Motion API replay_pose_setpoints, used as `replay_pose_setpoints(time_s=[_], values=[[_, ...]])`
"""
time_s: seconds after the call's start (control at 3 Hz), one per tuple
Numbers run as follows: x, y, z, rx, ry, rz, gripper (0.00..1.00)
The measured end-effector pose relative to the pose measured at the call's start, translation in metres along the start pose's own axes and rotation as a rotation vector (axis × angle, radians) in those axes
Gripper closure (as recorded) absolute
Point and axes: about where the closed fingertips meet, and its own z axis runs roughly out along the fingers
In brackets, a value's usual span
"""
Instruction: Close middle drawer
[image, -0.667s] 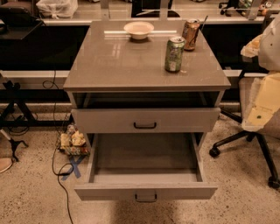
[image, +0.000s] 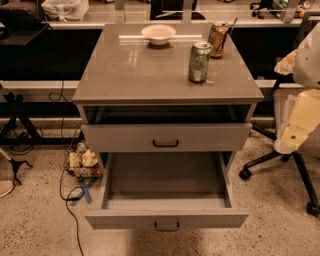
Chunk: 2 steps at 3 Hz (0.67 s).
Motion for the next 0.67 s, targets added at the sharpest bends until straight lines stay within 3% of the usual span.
replay_pose_setpoints(time_s=[0.33,0.67], values=[[0.02,0.011,0.06,-0.126,-0.058,0.085,0.0],[0.03,0.039,0.127,-0.252,-0.122,0.17,0.0]])
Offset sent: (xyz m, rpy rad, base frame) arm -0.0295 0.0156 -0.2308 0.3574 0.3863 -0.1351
